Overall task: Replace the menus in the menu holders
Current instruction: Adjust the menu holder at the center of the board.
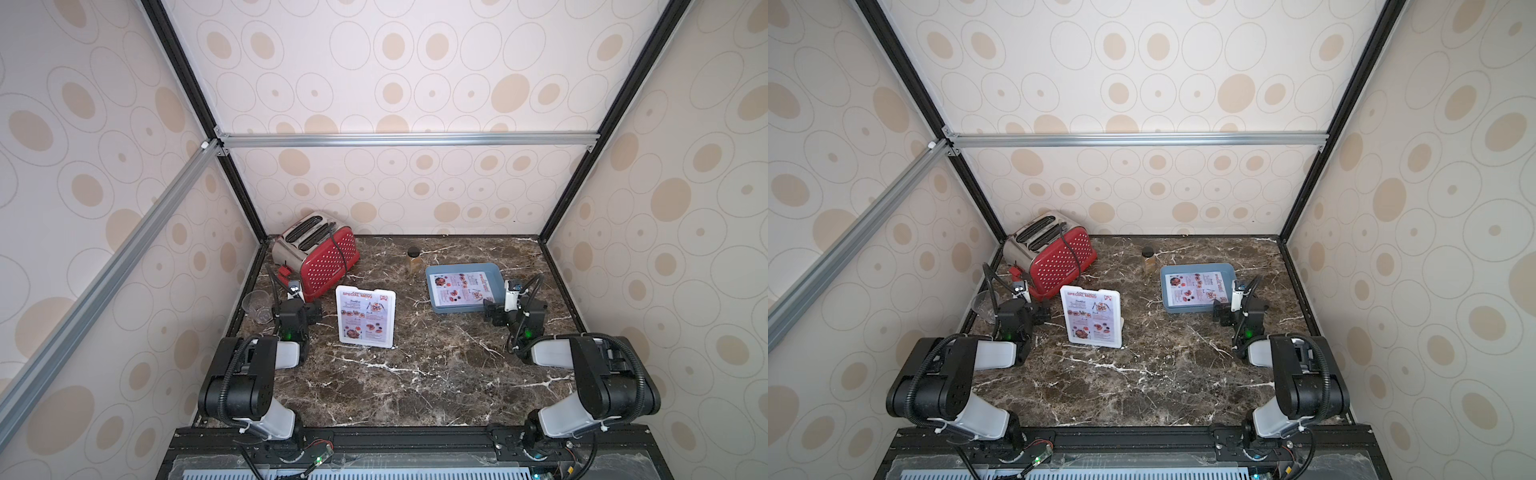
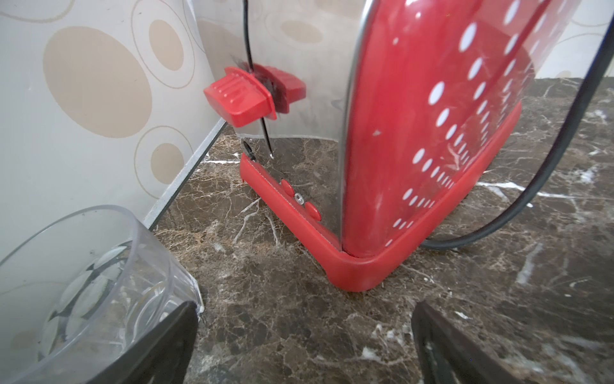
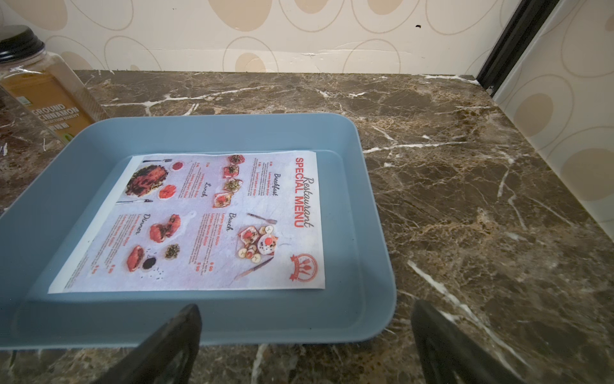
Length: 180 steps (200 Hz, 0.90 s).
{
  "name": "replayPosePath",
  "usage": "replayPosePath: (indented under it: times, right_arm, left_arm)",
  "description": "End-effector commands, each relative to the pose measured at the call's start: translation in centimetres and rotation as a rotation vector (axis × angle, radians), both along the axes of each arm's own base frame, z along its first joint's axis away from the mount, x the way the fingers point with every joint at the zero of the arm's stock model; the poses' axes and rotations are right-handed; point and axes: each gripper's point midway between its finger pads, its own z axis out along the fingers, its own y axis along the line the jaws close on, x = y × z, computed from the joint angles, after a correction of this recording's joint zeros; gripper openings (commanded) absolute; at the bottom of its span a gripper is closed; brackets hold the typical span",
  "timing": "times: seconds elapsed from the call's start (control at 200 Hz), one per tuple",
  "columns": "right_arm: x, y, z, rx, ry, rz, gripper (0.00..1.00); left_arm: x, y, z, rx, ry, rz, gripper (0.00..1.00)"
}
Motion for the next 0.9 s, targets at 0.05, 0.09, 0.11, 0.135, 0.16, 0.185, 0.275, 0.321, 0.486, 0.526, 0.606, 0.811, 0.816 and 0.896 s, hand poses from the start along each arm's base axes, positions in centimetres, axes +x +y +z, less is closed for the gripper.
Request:
replayPosePath:
  times: [0.05,0.09,0.11,0.135,0.16,0.185,0.275,0.321,0.486,0.526,0.606,0.811,0.816,0.896]
  right_arm:
    - [0.0,-0.3,1.3,-0.006,-0.039,-0.024,1.00]
    - [-0.4,-0.2,2.0,-0.005,-0.049,-0.016,1.00]
    - [-0.6,0.0,2.4,-0.003,-0.054,-0.006,1.00]
    - [-0.8,0.1,3.1,0.001,-0.061,0.000,1.00]
    - [-1.2,0.3,3.7,0.009,-0.059,0.007,1.00]
    - [-1.6,0.4,4.4,0.022,-0.052,0.010,1.00]
    - [-3.5,1.7,6.9,0.119,-0.015,0.031,1.00]
    - [-4.5,3.1,8.0,0.166,-0.007,0.069,1.00]
    - [-8.6,10.9,10.0,0.228,0.029,0.332,0.99]
    - [-9.5,13.1,10.1,0.238,0.049,0.406,0.99]
    - [-10.4,17.1,10.5,0.245,0.067,0.540,0.98]
    - [-9.1,26.8,12.0,0.256,0.047,0.813,0.96]
    - [-9.0,27.0,12.0,0.257,0.047,0.816,0.96]
    - [-7.7,29.4,12.0,0.276,0.044,0.863,0.96]
  left_arm:
    - [0.4,0.0,2.6,0.004,-0.051,-0.010,0.99]
    - [0.0,0.1,3.2,0.003,-0.045,-0.003,0.99]
    - [-0.2,0.2,3.8,0.005,-0.047,0.003,0.99]
    - [-0.4,0.3,4.4,0.008,-0.050,0.008,1.00]
    - [-0.8,0.3,5.0,0.008,-0.053,0.009,1.00]
    - [-1.2,0.4,5.7,0.007,-0.056,0.014,0.99]
    - [-2.7,0.4,8.0,-0.042,-0.068,0.031,0.99]
    - [-3.3,-0.3,9.1,-0.095,-0.072,0.012,0.99]
    - [-5.7,-2.8,11.9,-0.311,-0.030,-0.047,0.99]
    - [-6.3,-3.3,12.3,-0.352,-0.014,-0.060,0.99]
    - [-7.6,-3.8,13.0,-0.411,0.016,-0.056,0.99]
    - [-10.3,-6.0,13.6,-0.562,0.123,-0.094,0.97]
    - [-10.3,-6.1,13.5,-0.567,0.126,-0.096,0.97]
    - [-10.7,-7.0,12.3,-0.631,0.166,-0.109,0.93]
